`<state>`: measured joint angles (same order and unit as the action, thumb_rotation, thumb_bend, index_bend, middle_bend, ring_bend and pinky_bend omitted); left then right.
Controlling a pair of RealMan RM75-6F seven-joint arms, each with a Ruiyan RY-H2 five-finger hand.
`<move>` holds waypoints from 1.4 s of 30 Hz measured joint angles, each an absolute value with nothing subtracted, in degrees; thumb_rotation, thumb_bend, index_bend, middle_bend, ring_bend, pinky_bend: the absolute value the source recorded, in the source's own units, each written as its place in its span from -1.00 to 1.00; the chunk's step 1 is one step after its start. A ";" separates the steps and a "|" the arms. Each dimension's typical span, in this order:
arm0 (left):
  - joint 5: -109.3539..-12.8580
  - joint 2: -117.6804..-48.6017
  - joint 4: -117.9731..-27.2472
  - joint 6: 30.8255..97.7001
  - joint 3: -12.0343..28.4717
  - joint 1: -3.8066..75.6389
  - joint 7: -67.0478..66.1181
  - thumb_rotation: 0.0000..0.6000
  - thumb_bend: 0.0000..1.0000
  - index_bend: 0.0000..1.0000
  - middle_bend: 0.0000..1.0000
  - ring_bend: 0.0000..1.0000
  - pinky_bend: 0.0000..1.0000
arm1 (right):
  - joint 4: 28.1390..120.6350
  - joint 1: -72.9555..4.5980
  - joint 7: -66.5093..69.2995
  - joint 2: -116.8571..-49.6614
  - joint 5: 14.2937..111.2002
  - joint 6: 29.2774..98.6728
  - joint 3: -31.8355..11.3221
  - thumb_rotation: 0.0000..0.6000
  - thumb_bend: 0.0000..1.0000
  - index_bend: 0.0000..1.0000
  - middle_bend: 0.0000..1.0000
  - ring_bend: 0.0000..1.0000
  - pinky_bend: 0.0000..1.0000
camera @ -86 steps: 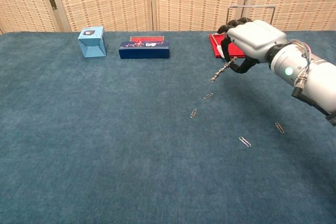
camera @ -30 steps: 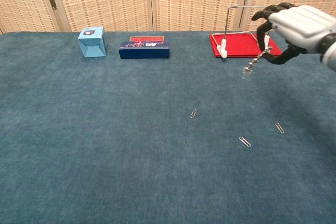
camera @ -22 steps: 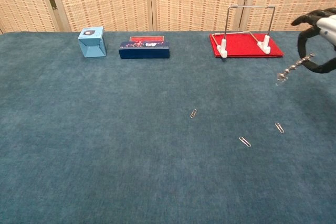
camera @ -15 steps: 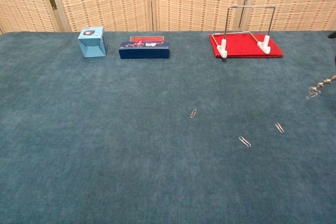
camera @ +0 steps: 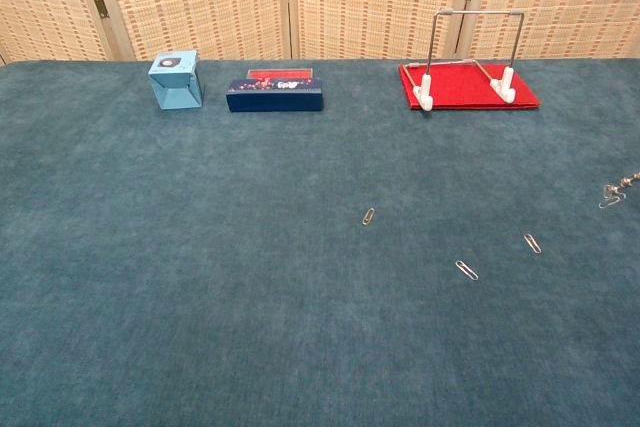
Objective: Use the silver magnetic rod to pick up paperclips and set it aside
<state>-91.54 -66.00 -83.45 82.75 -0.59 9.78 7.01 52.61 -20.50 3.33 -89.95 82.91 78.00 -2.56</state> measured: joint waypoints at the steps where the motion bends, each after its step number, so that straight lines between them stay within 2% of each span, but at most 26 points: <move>1: -91.57 -65.99 -83.43 82.77 -0.60 9.77 7.08 1.00 -0.29 -1.00 -1.00 -1.00 -1.00 | 52.33 -20.54 4.22 -89.97 83.25 77.96 -2.51 1.00 -0.18 -0.44 -0.89 -0.91 -1.00; 2: -91.60 -66.00 -83.39 82.77 -0.61 9.79 7.15 1.00 -0.29 -1.00 -1.00 -1.00 -1.00 | 52.08 -20.56 4.92 -89.96 83.51 77.88 -2.47 1.00 -0.19 -0.72 -0.95 -0.94 -1.00; 4: -91.67 -66.00 -83.31 82.81 -0.63 9.79 7.19 1.00 -0.29 -1.00 -1.00 -1.00 -1.00 | 51.75 -20.55 5.91 -89.75 83.85 77.51 -2.47 1.00 -0.26 -0.97 -1.00 -0.99 -1.00; 5: -91.66 -66.02 -83.29 82.81 -0.63 9.79 7.19 1.00 -0.29 -1.00 -1.00 -1.00 -1.00 | 51.88 -20.50 5.86 -89.59 83.80 77.46 -2.59 1.00 -0.31 -1.00 -1.00 -1.00 -1.00; 10: -91.37 -66.08 -83.36 82.93 -0.59 9.62 7.12 1.00 -0.29 -1.00 -1.00 -1.00 -1.00 | 54.58 -19.96 4.31 -87.81 83.28 77.66 -3.44 1.00 -0.46 -1.00 -1.00 -1.00 -1.00; 18: -91.03 -66.37 -83.66 82.53 -0.51 9.71 6.01 1.00 -0.29 -1.00 -1.00 -1.00 -1.00 | 61.97 -18.51 3.97 -82.99 83.58 78.68 -3.64 1.00 -0.46 -1.00 -1.00 -1.00 -1.00; 23: -91.27 -66.44 -83.85 82.71 -0.57 9.68 5.36 1.00 -0.29 -1.00 -1.00 -1.00 -1.00 | 70.46 -16.63 1.34 -78.54 83.15 79.44 -3.18 1.00 -0.46 -1.00 -1.00 -1.00 -1.00; 27: -91.90 -66.66 -84.02 82.54 -0.96 9.75 4.76 1.00 -0.29 -1.00 -1.00 -1.00 -1.00 | 79.66 -14.18 -6.65 -75.10 81.39 80.63 -2.52 1.00 -0.46 -1.00 -1.00 -1.00 -1.00; 33: -92.60 -66.92 -84.16 82.98 -1.18 9.71 3.66 1.00 -0.29 -1.00 -1.00 -1.00 -1.00 | 90.44 -8.73 -18.15 -72.56 80.05 86.27 -1.24 1.00 -0.46 -1.00 -1.00 -1.00 -1.00; 42: -93.31 -67.32 -84.99 84.59 -1.27 9.05 1.45 1.00 -0.29 -1.00 -1.00 -1.00 -1.00 | 89.98 -5.26 -13.45 -70.66 82.48 88.64 0.07 1.00 -0.46 -1.00 -1.00 -1.00 -1.00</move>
<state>-93.31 -67.32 -84.99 84.59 -1.27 9.05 1.45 89.98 -5.26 -13.45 -70.66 82.48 88.64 0.07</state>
